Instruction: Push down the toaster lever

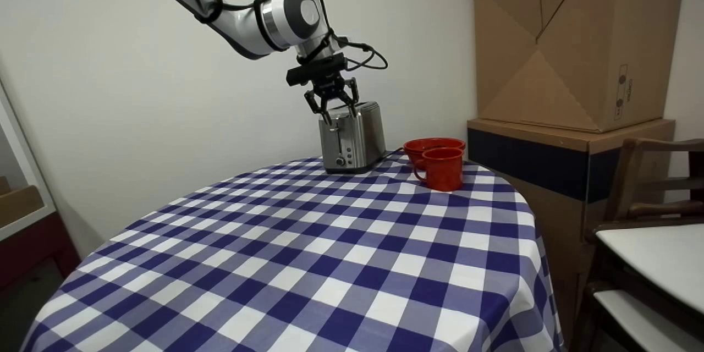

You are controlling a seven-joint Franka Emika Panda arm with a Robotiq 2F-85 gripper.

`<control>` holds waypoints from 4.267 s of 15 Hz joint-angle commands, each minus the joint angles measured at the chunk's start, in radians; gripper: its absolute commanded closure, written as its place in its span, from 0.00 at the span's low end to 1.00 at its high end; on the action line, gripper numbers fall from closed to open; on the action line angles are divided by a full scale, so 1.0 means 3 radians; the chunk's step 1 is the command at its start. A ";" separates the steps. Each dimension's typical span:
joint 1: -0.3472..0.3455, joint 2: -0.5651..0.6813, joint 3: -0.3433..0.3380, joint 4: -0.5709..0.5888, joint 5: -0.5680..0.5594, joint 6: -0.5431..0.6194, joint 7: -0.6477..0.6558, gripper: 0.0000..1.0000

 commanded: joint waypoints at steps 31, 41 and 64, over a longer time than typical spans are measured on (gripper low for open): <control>-0.0009 0.0975 0.0113 0.0856 -0.0005 0.0007 0.0152 1.00; -0.0292 0.0579 0.0488 0.0768 0.0228 -0.0724 -0.0491 0.54; -0.0336 -0.1359 0.0124 -0.1588 -0.0345 -0.1085 0.0157 0.00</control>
